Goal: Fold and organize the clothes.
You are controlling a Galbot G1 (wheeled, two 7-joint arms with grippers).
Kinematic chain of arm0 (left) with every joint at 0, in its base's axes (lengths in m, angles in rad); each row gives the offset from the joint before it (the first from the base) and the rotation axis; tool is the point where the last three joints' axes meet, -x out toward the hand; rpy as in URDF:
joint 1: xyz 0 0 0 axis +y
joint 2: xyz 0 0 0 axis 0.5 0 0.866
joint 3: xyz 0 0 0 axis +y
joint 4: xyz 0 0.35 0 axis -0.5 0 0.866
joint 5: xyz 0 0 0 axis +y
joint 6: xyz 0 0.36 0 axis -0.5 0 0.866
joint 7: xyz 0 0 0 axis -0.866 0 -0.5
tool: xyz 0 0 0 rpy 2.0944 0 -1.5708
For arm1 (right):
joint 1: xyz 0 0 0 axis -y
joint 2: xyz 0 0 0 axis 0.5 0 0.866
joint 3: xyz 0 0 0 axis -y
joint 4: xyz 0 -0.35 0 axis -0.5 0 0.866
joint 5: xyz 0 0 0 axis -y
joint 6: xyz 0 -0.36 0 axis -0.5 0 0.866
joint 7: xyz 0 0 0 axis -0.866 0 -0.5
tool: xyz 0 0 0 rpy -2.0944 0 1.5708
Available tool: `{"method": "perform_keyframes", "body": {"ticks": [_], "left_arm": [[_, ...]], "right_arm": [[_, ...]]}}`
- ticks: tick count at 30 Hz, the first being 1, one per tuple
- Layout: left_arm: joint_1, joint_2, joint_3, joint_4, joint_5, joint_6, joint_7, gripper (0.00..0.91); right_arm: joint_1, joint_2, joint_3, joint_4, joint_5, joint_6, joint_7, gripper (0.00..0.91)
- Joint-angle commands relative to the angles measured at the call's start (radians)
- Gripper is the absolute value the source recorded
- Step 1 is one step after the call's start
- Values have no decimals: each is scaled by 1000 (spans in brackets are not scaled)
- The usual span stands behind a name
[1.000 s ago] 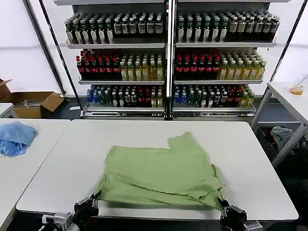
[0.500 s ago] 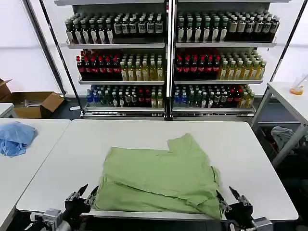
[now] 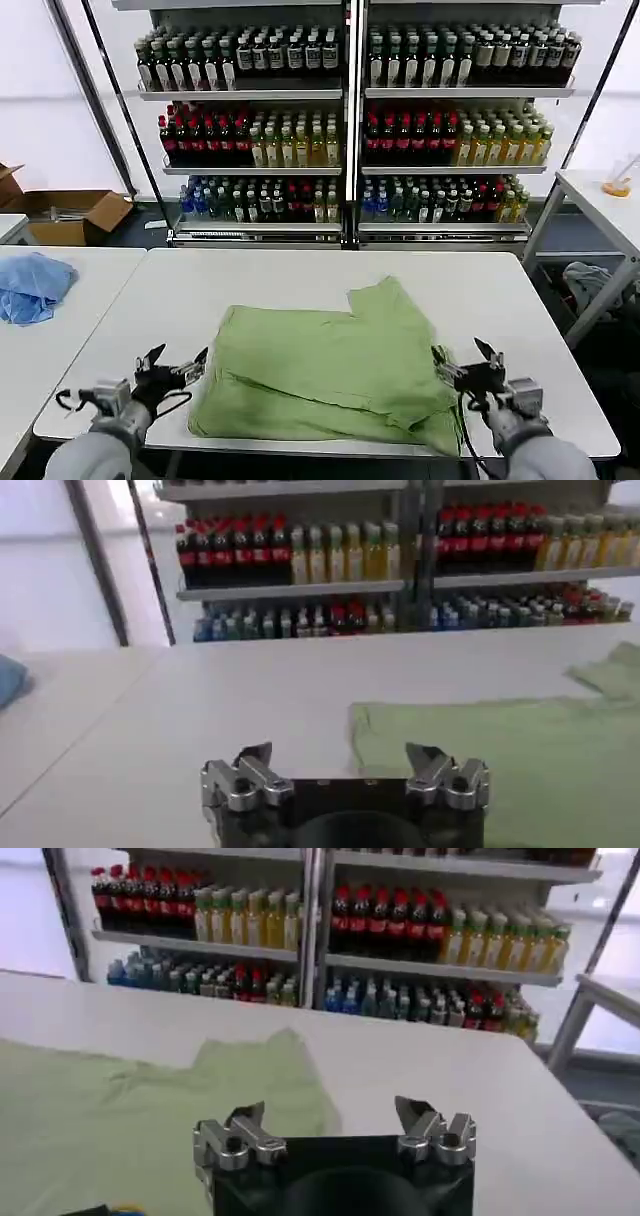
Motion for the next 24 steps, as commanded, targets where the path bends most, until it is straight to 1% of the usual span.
{"method": "perform_keyframes", "body": {"ticks": [1,5,7,8,11,17,24], "left_arm": [[-415,16,239,285,-149,44,-31,907],[-473,-5,307,347,-155,53,-30,907],[-491,-13,325,363,-155,56,-29,907],[-501,-18,335,375,-156,58,-28,907],[-525,-34,353,403,-160,60,-27,907],[-566,-54,383,455,-161,57,-24,907],[-598,-72,412,503,-137,53,-15,907]], "right_arm": [[575,52,-324,-423,211,-48,66,907],[679,94,-395,-526,215,-49,69,907],[712,110,-413,-558,218,-49,70,907],[754,131,-441,-606,221,-49,72,907],[791,164,-469,-671,226,-50,75,907],[824,219,-484,-753,210,-50,77,907],[834,258,-488,-825,193,-50,75,907]]}}
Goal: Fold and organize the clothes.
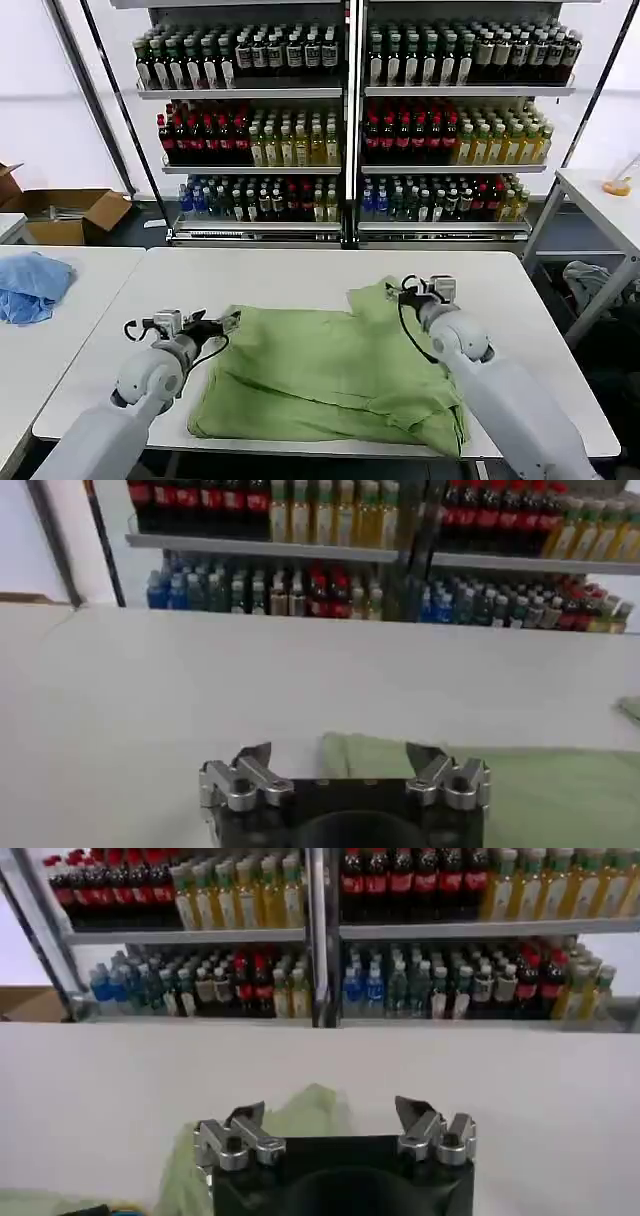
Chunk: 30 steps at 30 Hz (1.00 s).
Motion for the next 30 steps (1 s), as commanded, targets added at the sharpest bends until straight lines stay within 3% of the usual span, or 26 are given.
{"method": "perform_keyframes", "body": {"ticks": [1,4,5,6,7,8,9,10,11,30], "left_arm": [[-116,-24,87,123,5,2,6,907],[-116,-27,94,125,12,-3,11,877],[-116,-28,98,126,16,-4,13,443],[-115,-28,101,126,18,-9,15,312],[-115,-28,103,126,20,-10,17,111],[-114,-29,105,127,21,-11,20,60],[-113,-29,107,129,24,-11,22,20],[-113,-30,108,131,25,-11,24,20],[-112,-31,110,134,28,-11,26,20],[-79,-24,89,99,16,-32,48,20]], "right_arm": [[137,92,-74,-222,10,-6,7,907],[133,95,-74,-228,13,-6,7,907],[128,95,-74,-227,17,-6,6,907],[126,96,-73,-224,23,-6,9,877],[123,96,-73,-223,26,-6,10,615],[119,96,-73,-222,28,-6,11,464],[116,96,-73,-221,28,-6,11,222],[113,97,-73,-221,28,-6,12,60],[110,97,-73,-219,27,-6,11,10],[83,92,-58,-168,27,-4,5,0]]}}
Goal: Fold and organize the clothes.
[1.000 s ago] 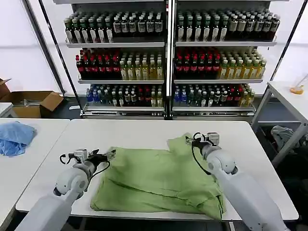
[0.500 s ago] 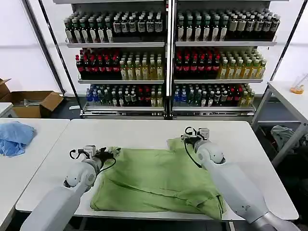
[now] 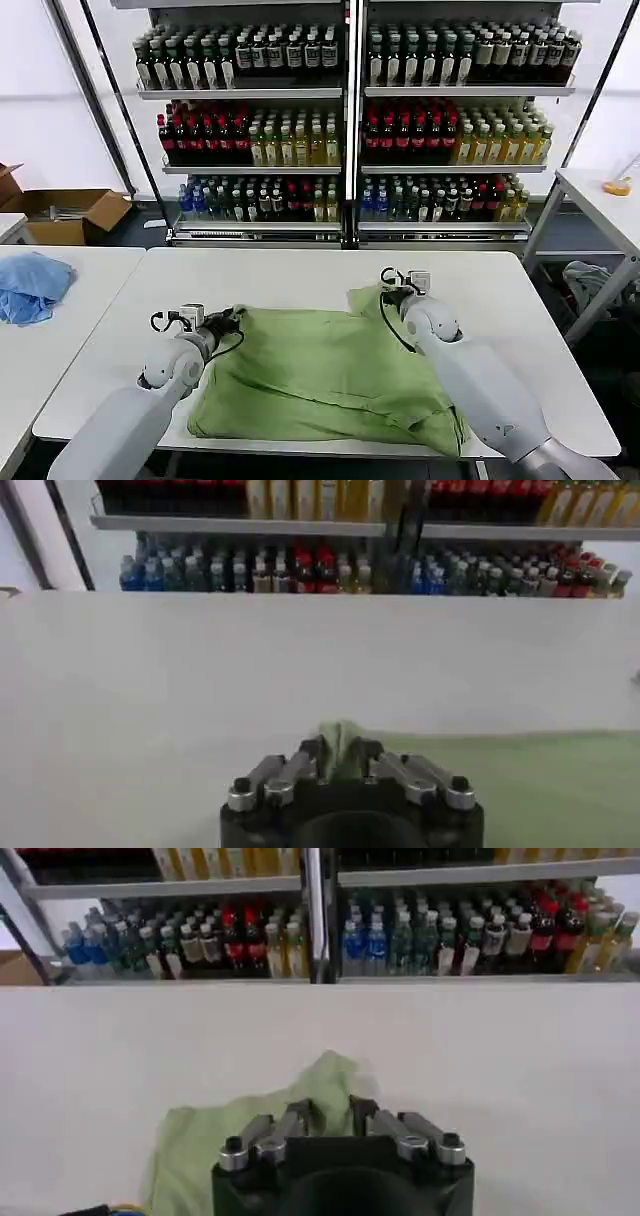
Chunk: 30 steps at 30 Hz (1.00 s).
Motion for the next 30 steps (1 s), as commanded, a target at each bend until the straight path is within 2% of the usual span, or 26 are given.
{"method": "perform_keyframes", "body": {"ticks": [1,12,21,30], "left_arm": [[16,8,-14,-39,-16,-24,9,20],[90,51,-88,-188,-74,-78,21,30],[216,90,-177,-339,-90,-75,23,20],[349,117,-241,-438,-83,-71,30,20]], "right_arm": [[-3,5,10,31,-4,2,-4,0],[-52,-58,78,229,-13,20,3,0],[-252,-175,178,526,-12,4,26,0],[-481,-243,306,711,-60,1,7,0]]}}
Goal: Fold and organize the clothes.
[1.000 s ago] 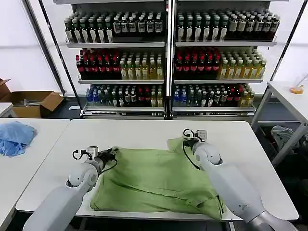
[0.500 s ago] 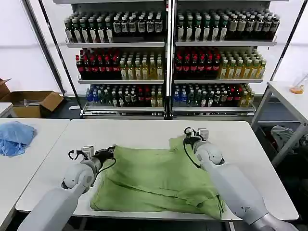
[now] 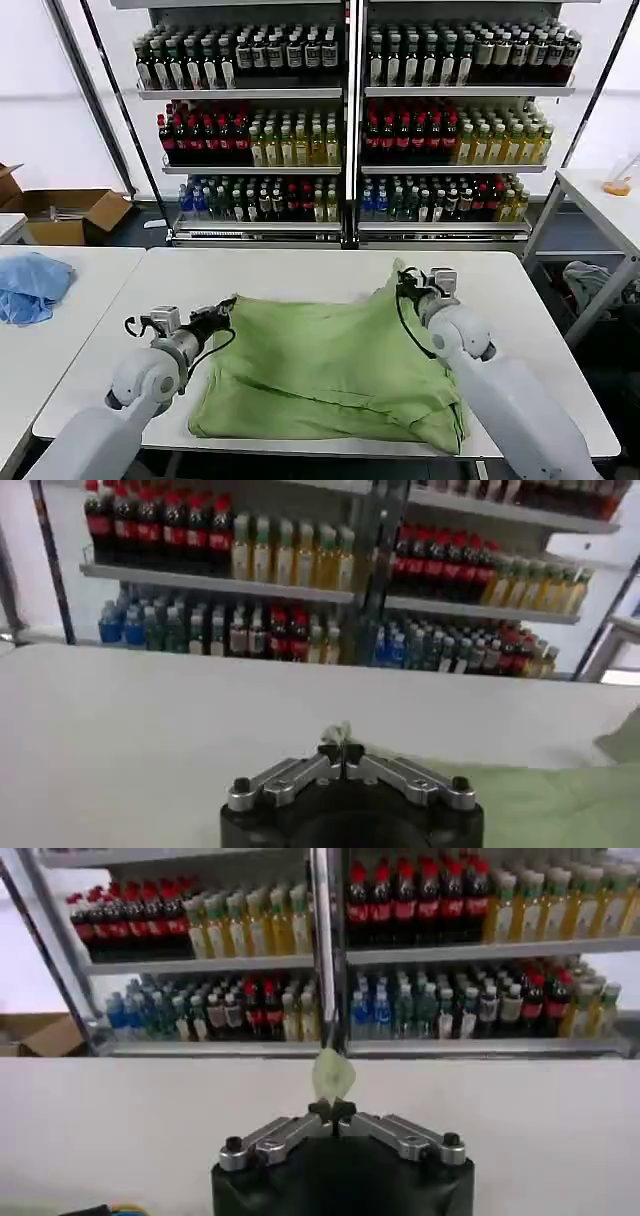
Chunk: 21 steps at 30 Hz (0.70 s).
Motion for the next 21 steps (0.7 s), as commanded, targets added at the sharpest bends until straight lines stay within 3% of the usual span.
{"method": "perform_keyframes", "body": {"ticks": [1,12,21], "left_arm": [[180,28,-90,-162,0,-6,5,20],[293,27,-114,-205,55,11,9,20],[296,22,-104,-180,100,59,5,20]], "right_arm": [[-320,-105,168,327,-39,-2,-11,0],[-576,-119,305,433,-87,-3,-43,0],[-661,-87,330,437,-90,-3,-35,0]]}}
